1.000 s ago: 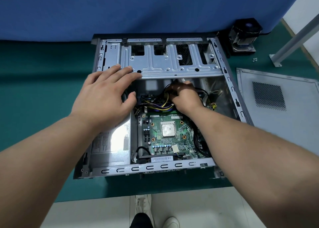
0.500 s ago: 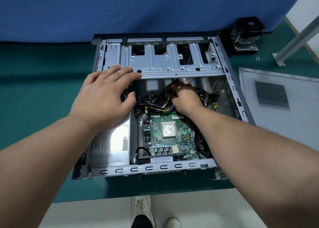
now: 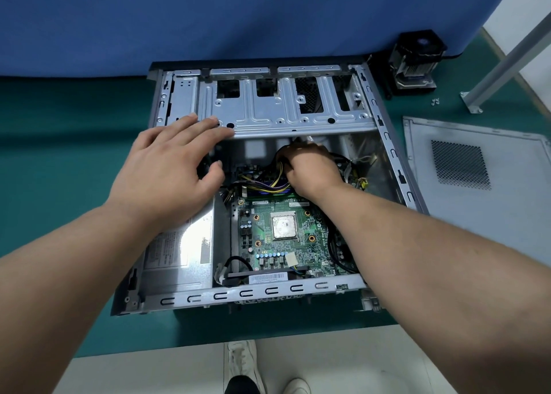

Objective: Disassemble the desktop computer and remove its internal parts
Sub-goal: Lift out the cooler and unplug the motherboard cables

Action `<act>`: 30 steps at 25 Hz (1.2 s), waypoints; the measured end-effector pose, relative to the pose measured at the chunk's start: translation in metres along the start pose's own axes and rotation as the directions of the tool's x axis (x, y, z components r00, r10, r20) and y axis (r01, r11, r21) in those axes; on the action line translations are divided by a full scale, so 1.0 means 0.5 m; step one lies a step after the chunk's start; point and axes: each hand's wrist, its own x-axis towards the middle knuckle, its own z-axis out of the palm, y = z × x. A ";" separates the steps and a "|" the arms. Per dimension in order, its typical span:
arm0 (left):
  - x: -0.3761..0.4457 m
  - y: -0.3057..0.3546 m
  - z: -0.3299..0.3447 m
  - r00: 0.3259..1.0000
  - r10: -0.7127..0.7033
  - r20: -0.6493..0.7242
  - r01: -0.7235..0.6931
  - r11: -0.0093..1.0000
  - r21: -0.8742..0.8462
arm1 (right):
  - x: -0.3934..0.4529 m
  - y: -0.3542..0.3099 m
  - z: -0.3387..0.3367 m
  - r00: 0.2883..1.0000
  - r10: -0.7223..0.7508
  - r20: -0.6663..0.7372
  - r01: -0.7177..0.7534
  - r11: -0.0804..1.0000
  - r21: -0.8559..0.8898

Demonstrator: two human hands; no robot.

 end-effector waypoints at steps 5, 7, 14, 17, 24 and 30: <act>0.000 -0.002 0.000 1.000 -0.002 0.004 0.002 1.000 0.003 | 0.002 0.001 0.004 0.999 0.045 0.031 -0.045 0.999 0.022; 0.000 -0.002 -0.001 1.000 -0.003 0.007 0.003 1.000 0.001 | 0.005 0.003 0.007 0.995 0.086 0.059 -0.091 0.992 0.083; -0.001 0.003 -0.005 1.000 -0.012 0.008 0.012 1.000 -0.009 | 0.004 0.000 -0.002 0.999 0.045 0.031 -0.045 0.999 0.002; -0.003 0.005 -0.006 1.000 -0.010 0.005 0.010 1.000 -0.009 | 0.005 0.003 0.000 0.995 0.086 0.059 -0.088 0.995 0.039; -0.003 0.001 -0.005 1.000 -0.009 0.009 0.009 1.000 -0.014 | 0.006 0.009 0.004 0.986 0.148 0.072 -0.155 0.982 0.111; -0.002 0.001 -0.005 1.000 -0.007 -0.001 0.007 1.000 -0.015 | 0.004 0.006 0.006 0.980 0.189 0.068 -0.197 0.968 0.153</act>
